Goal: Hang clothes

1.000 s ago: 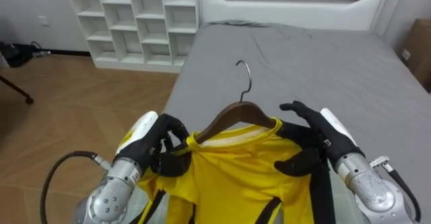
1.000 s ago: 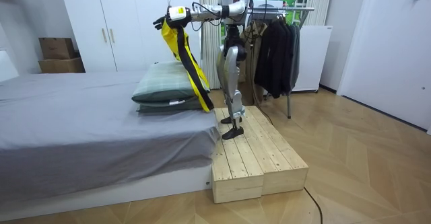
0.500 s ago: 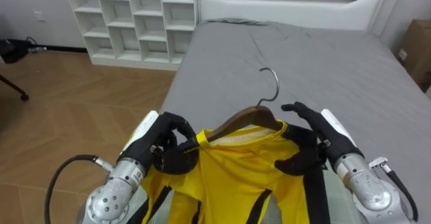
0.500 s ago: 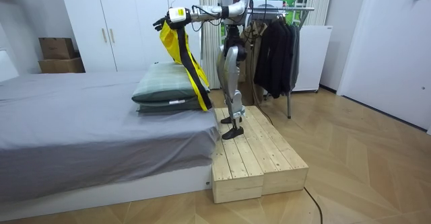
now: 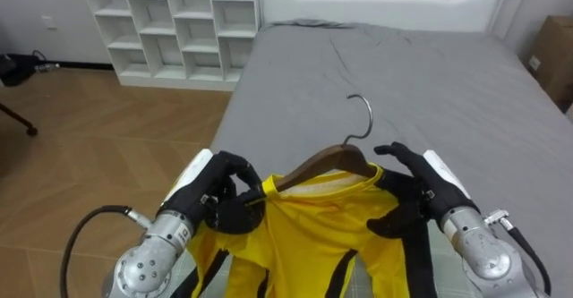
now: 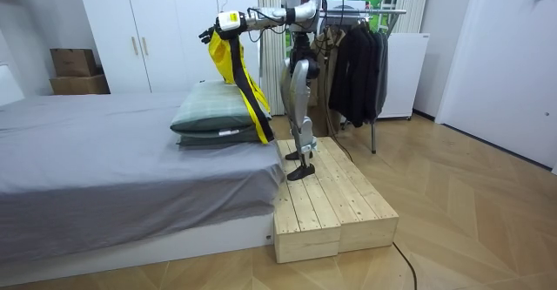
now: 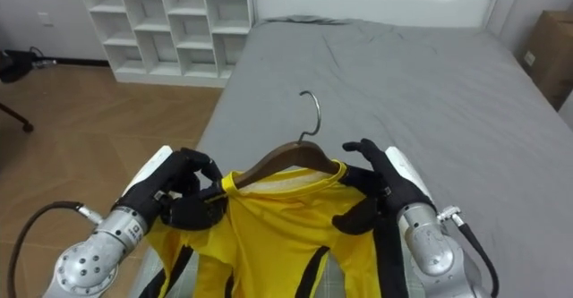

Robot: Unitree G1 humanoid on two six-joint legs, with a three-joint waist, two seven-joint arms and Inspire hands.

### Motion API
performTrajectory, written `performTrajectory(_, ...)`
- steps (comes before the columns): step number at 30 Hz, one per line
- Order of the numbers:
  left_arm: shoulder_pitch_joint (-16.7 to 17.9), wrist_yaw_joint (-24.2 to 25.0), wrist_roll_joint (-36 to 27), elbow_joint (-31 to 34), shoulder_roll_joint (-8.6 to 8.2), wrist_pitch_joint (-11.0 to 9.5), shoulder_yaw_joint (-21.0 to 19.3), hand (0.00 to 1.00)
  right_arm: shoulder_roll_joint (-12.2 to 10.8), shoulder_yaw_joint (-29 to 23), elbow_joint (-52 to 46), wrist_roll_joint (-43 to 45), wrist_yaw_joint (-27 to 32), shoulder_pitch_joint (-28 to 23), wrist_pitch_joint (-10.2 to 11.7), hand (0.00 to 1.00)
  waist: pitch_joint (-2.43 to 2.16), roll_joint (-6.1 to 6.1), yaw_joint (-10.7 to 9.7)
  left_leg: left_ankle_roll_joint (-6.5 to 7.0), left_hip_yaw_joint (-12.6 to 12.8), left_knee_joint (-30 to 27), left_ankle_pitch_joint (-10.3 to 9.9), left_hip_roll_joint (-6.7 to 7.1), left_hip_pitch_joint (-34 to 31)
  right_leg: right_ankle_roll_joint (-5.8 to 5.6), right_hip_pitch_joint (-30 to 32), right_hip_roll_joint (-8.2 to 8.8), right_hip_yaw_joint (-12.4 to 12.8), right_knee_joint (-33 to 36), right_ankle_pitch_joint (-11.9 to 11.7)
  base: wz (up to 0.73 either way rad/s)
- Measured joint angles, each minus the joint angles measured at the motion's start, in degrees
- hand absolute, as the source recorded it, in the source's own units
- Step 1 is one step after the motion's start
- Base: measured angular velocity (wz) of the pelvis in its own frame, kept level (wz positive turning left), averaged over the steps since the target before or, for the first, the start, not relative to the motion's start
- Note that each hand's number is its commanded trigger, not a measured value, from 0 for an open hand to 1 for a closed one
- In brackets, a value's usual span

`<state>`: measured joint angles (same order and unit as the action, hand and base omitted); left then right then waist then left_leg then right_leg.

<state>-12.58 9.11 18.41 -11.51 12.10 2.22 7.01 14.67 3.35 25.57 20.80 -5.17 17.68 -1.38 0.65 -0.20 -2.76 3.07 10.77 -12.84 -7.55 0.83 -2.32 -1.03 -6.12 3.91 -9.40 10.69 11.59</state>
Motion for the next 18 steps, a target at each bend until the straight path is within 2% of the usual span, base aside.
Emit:
performTrajectory(7,0.01,0.25,0.00,0.00,0.04,-0.01,0.02,1.00,0.03,0.42,0.33,3.66,0.05,0.05,0.00,0.00,0.02,0.02,0.16,0.00,0.04,0.08,0.00,-0.02,0.10,0.00,-0.01,0.02,0.20,0.00,0.00,0.00)
performTrajectory(13,-0.08,0.62,-0.03,0.01,0.19,-0.06,0.71,1.00,0.25,3.57,0.82,9.69,-0.55,1.77,0.05,0.00,0.05,-0.02,0.63,0.00,0.15,0.34,0.00,-0.24,0.14,0.00,0.57,0.02,0.50,-0.05,0.00,-0.02)
performTrajectory(16,-0.80,1.24,0.02,0.00,0.46,-0.07,2.53,1.00,0.52,4.90,0.94,12.81,-1.19,2.39,0.06,0.00,0.20,-0.26,1.14,0.00,0.08,0.20,0.00,-0.22,0.12,-0.01,0.53,0.07,0.67,0.01,0.00,0.00)
performTrajectory(18,-1.35,1.87,0.05,0.00,0.79,-0.14,3.73,1.00,0.66,5.78,1.17,13.44,-1.49,3.34,0.14,0.00,0.51,-0.67,1.28,0.00,0.09,0.16,0.00,-0.22,0.13,-0.01,0.50,0.08,0.75,0.02,0.00,0.00)
